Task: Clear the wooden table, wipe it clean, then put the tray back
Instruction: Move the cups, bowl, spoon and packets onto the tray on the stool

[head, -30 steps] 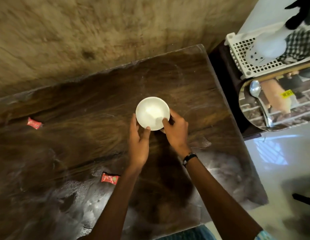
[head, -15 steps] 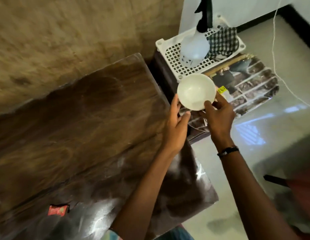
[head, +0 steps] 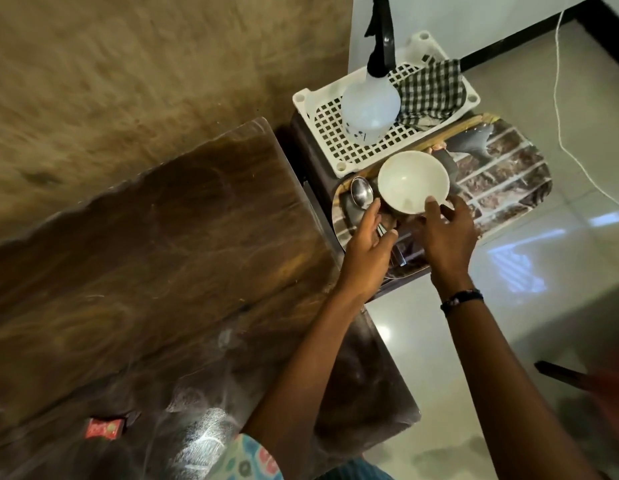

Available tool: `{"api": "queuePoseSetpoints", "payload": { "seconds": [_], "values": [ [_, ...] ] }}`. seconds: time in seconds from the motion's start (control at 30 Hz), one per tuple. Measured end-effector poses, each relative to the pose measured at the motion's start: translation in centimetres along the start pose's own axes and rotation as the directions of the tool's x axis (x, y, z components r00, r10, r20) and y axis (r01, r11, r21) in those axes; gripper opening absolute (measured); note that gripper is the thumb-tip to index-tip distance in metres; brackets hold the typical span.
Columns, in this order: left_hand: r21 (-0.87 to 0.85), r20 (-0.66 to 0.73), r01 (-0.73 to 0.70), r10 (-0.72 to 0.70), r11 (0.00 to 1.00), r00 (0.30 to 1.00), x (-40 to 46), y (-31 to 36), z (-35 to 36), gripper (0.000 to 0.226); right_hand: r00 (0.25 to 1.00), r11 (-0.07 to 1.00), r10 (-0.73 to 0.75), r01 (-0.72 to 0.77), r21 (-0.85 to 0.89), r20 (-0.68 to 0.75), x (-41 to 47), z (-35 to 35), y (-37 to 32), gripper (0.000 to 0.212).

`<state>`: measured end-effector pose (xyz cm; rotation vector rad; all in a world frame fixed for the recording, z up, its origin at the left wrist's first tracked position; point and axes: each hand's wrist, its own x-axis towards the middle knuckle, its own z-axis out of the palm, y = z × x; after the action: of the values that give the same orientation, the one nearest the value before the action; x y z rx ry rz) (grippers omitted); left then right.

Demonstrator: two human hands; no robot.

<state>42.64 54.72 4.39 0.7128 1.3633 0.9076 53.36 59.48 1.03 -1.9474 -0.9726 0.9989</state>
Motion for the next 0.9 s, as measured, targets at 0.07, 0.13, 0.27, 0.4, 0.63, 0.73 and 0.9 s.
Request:
{"api": "queuePoseSetpoints", "payload": {
  "seconds": [0.07, 0.13, 0.27, 0.4, 0.63, 0.73, 0.9],
  "values": [
    [-0.002, -0.044, -0.017, 0.017, 1.0, 0.999, -1.1, -0.4, -0.8, 0.053, 0.995, 0.991, -0.079, 0.072, -0.112, -0.058, -2.1, -0.4, -0.5, 0.051],
    [0.003, -0.123, -0.018, 0.018, 1.0, 0.992, -2.9, -0.6, -2.1, 0.05, 0.973, 0.958, -0.227, 0.217, -0.186, -0.038, -5.2, -0.6, -1.2, 0.048],
    [-0.004, -0.271, 0.003, -0.004, 1.0, 0.963, -7.5, -1.5, -5.5, 0.045, 0.909, 0.899, -0.362, 0.399, -0.18, 0.206, -11.2, 0.9, -1.1, 0.043],
    [0.037, -0.435, 0.015, 0.002, 0.999, 0.9, -13.7, -2.7, -11.1, 0.041, 0.804, 0.88, -0.343, 0.456, -0.134, 0.485, -18.8, 3.4, -1.2, 0.045],
    [-0.083, -0.696, 0.06, -0.101, 0.995, 0.711, -27.0, -7.4, -21.1, 0.041, 0.425, 0.762, -0.204, 0.634, -0.129, 0.882, -32.7, 8.2, 0.2, 0.044],
    [-0.213, -0.763, 0.061, -0.205, 0.975, 0.613, -31.0, -9.1, -24.4, 0.041, 0.268, 0.677, -0.109, 0.725, -0.126, 0.957, -37.1, 10.4, 0.5, 0.042],
    [-0.361, -0.759, 0.059, -0.33, 0.931, 0.562, -34.8, -12.5, -30.3, 0.038, 0.252, 0.591, -0.019, 0.784, -0.193, 0.968, -41.6, 15.9, 1.7, 0.033]
  ]
}}
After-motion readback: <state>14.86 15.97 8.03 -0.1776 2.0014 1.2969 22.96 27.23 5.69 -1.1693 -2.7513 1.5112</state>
